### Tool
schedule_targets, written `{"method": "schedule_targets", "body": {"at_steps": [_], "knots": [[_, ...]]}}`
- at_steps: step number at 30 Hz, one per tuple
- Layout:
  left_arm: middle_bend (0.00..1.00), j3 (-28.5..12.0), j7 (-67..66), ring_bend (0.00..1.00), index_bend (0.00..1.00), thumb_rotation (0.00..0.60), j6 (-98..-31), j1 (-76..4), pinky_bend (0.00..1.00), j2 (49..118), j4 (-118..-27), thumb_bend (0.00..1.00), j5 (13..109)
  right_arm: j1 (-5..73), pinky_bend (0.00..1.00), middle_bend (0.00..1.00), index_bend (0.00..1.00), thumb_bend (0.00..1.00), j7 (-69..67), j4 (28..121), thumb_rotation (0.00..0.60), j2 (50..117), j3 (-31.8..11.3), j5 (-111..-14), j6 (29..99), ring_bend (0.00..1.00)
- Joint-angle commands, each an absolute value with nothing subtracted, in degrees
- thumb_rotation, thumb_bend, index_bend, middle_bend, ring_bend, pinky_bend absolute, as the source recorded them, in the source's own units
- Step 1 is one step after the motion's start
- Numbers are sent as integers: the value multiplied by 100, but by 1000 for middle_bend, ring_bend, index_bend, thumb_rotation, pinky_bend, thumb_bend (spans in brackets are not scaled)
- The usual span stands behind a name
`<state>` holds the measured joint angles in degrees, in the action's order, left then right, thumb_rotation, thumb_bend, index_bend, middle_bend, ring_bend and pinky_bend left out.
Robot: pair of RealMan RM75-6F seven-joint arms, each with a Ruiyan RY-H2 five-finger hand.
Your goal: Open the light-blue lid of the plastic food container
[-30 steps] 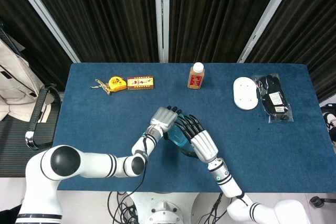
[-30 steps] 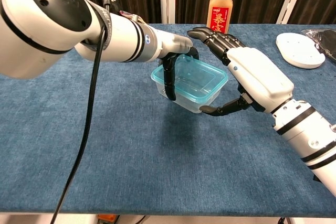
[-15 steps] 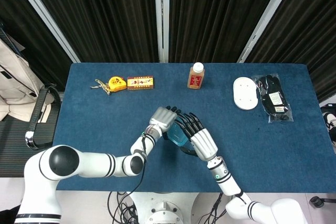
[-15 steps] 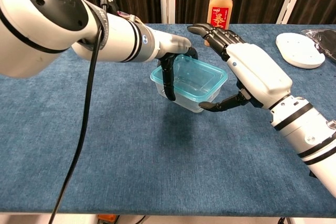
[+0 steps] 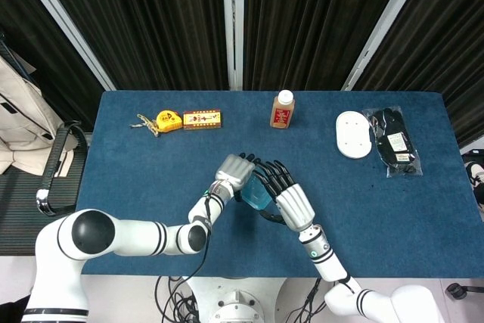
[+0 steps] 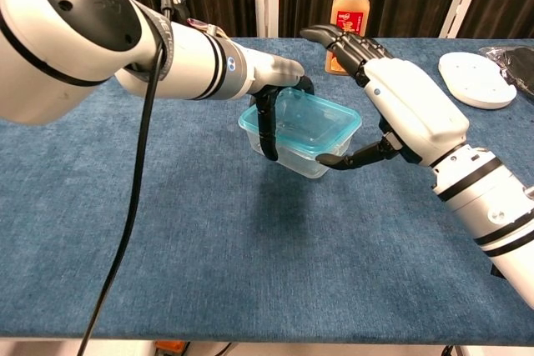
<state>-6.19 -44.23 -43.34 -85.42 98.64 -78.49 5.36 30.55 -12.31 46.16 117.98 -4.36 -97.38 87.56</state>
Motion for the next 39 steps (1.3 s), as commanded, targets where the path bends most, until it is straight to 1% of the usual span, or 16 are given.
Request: {"method": "schedule_targets", "body": {"at_steps": [1, 5, 8, 11, 16, 20, 26, 30, 34, 39], "knots": [[218, -617, -4428, 206, 197, 600, -4328, -8547, 401, 9866, -7842, 0, 539, 3051, 0, 0, 0, 50, -1257, 4597, 600, 11805, -436, -9737, 8804, 0], [217, -625, -4421, 206, 189, 600, -4299, -8552, 401, 9870, -7831, 0, 544, 3042, 0, 0, 0, 104, -1292, 4565, 600, 11813, -419, -9743, 8866, 0], [211, -635, -4409, 206, 187, 600, -4280, -8556, 400, 9856, -7837, 0, 544, 3039, 0, 7, 0, 193, -1338, 4522, 600, 11835, -431, -9737, 8929, 0], [204, -642, -4392, 206, 187, 600, -4262, -8558, 401, 9837, -7851, 0, 539, 3039, 0, 40, 6, 262, -1353, 4455, 600, 11878, -452, -9726, 8989, 0], [203, -661, -4344, 206, 180, 600, -4207, -8561, 402, 9789, -7881, 0, 501, 3072, 0, 74, 74, 292, -1348, 4349, 600, 11918, -458, -9702, 8959, 0], [199, -705, -4241, 206, 164, 600, -4083, -8550, 398, 9708, -7943, 0, 429, 3101, 0, 84, 103, 300, -1335, 4273, 600, 11939, -469, -9687, 8948, 0], [170, -663, -4156, 175, 90, 600, -3963, -8584, 376, 9603, -8008, 0, 387, 3129, 0, 105, 155, 327, -1394, 4216, 600, 11971, -493, -9671, 9003, 0], [158, -651, -4071, 175, 46, 600, -3962, -8586, 375, 9582, -8026, 0, 431, 3146, 0, 116, 182, 327, -1411, 4204, 600, 11980, -511, -9663, 9048, 0], [148, -624, -4000, 175, 28, 600, -3960, -8583, 368, 9566, -8041, 0, 510, 3160, 0, 125, 207, 332, -1389, 4186, 600, 11980, -512, -9654, 9048, 0], [102, -631, -3844, 121, 0, 600, -3867, -8563, 325, 9507, -8093, 0, 570, 3172, 0, 138, 247, 369, -1392, 4165, 600, 11979, -497, -9651, 9051, 0]]}}
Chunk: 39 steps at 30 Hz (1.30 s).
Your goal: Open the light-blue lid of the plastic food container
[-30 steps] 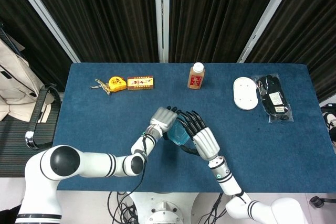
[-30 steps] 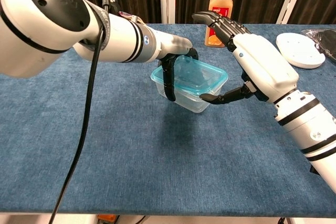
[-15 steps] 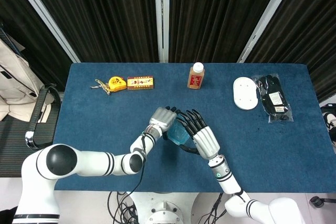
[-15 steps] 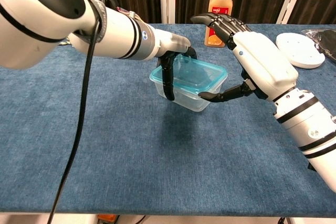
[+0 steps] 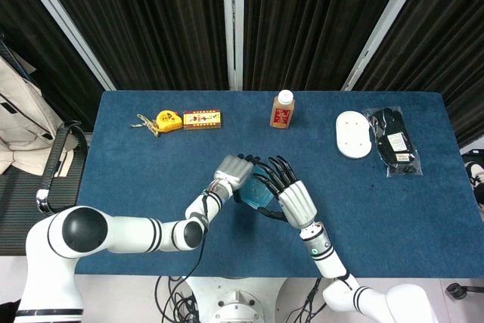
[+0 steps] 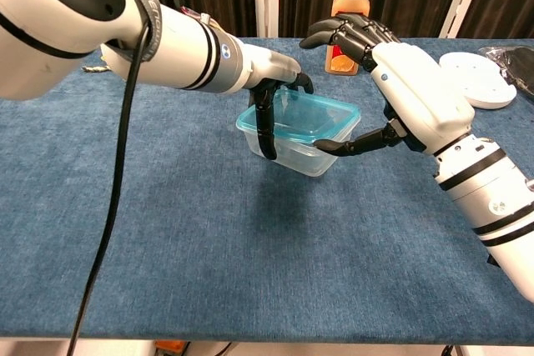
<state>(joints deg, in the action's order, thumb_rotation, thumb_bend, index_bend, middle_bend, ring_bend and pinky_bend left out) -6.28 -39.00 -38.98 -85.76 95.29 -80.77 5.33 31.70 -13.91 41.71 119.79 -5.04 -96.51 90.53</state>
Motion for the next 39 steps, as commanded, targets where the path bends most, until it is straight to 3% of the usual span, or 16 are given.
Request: {"method": "schedule_targets", "body": {"at_steps": [1, 15, 18, 25, 31, 39], "knots": [[94, -621, -3828, 114, 0, 600, -3851, -8563, 321, 9493, -8098, 0, 590, 3171, 0, 141, 258, 377, -1392, 4161, 600, 11977, -488, -9653, 9047, 0], [12, -486, -3591, 36, 0, 600, -3877, -8577, 223, 9408, -8207, 0, 806, 3124, 0, 155, 316, 388, -1417, 4072, 600, 11974, -378, -9649, 9005, 0], [11, -458, -3576, 36, 0, 600, -3916, -8593, 222, 9418, -8190, 0, 815, 3128, 0, 157, 372, 391, -1412, 4048, 600, 11982, -373, -9671, 9057, 0], [0, -435, -3470, 9, 0, 600, -3898, -8579, 207, 9390, -8155, 0, 790, 3135, 0, 163, 633, 457, -1397, 4103, 600, 11908, -392, -9651, 9064, 0], [0, -397, -3355, 0, 0, 600, -3968, -8480, 175, 9300, -8243, 0, 927, 3162, 0, 185, 687, 573, -1335, 4206, 600, 11806, -391, -9662, 9041, 0], [0, -246, -3351, 0, 0, 600, -4353, -8280, 157, 9170, -8440, 0, 1187, 3189, 0, 219, 728, 620, -1323, 4277, 600, 11682, -418, -9757, 9276, 0]]}}
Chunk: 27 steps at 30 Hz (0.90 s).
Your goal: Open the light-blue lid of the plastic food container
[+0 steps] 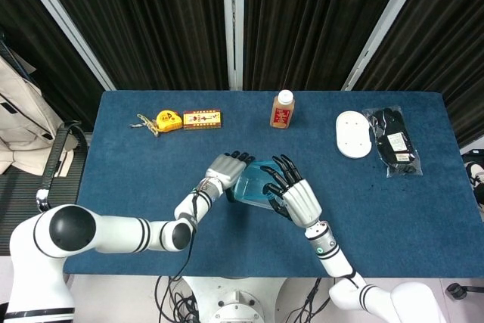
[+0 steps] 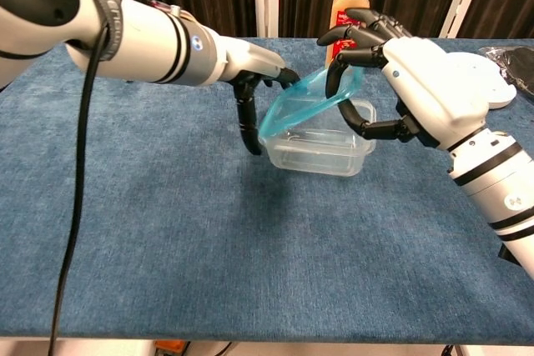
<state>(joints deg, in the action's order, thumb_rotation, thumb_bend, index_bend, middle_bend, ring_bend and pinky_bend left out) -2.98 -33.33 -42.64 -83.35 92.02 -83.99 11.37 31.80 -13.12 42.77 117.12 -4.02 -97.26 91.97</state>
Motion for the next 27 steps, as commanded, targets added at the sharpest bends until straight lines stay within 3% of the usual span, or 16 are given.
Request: {"method": "schedule_targets", "body": {"at_steps": [1, 16, 27], "knots": [[0, -229, -3359, 0, 0, 600, -4390, -8258, 155, 9162, -8451, 0, 1203, 3194, 0, 224, 733, 620, -1338, 4269, 600, 11674, -431, -9767, 9321, 0], [0, -92, -3336, 0, 0, 600, -4887, -7716, 136, 8957, -8597, 0, 1559, 3627, 0, 248, 745, 613, -1346, 4535, 600, 11406, -912, -9811, 9734, 0], [0, -57, -3236, 0, 0, 600, -5645, -7070, 133, 8478, -9052, 0, 2241, 3167, 0, 251, 745, 612, -1067, 5198, 600, 10378, -1020, -9472, 9853, 0]]}}
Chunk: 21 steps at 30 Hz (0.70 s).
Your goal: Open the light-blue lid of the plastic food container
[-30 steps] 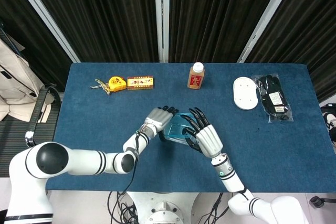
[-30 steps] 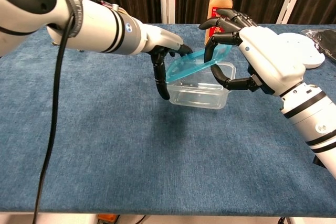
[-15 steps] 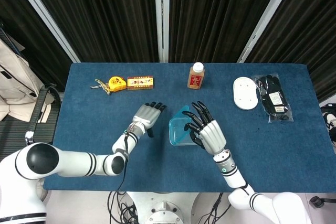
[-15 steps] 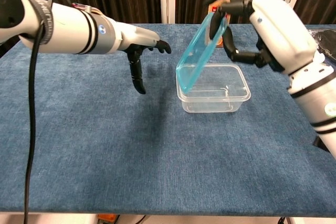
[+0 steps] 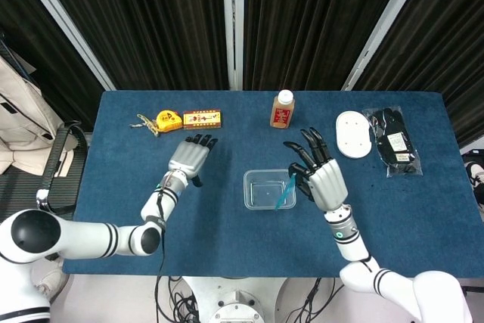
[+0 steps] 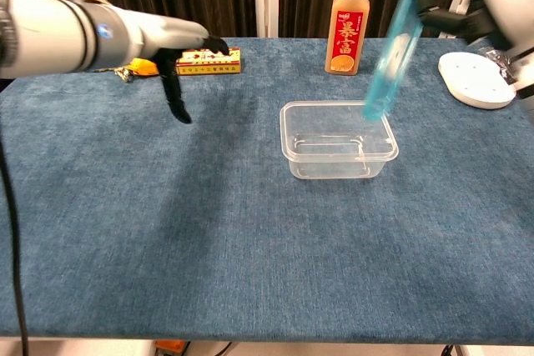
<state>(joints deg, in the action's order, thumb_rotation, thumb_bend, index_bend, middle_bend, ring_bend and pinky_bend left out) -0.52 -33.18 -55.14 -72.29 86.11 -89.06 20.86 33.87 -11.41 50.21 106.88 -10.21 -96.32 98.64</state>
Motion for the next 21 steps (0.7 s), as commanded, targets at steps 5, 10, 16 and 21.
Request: {"method": "schedule_targets", "body": {"at_steps": [5, 10, 16, 21], "knots": [[0, -43, -3130, 0, 0, 600, -5826, -6740, 133, 8242, -9314, 0, 2542, 2760, 0, 251, 743, 613, -982, 5387, 600, 9845, -872, -9155, 9540, 0], [0, 32, -3138, 0, 0, 600, -6092, -6433, 125, 8075, -9561, 0, 2832, 2584, 0, 252, 742, 613, -963, 5759, 600, 9384, -776, -8708, 8719, 0], [0, 35, -3175, 0, 0, 600, -6277, -6124, 116, 7891, -9841, 0, 2922, 2889, 0, 253, 722, 610, -803, 6524, 600, 8873, -925, -7912, 7022, 0], [0, -30, -3191, 0, 0, 600, -6276, -5938, 104, 7672, -9996, 0, 2809, 3252, 0, 175, 444, 442, 77, 6816, 600, 8776, -1184, -7140, 5984, 0]]}}
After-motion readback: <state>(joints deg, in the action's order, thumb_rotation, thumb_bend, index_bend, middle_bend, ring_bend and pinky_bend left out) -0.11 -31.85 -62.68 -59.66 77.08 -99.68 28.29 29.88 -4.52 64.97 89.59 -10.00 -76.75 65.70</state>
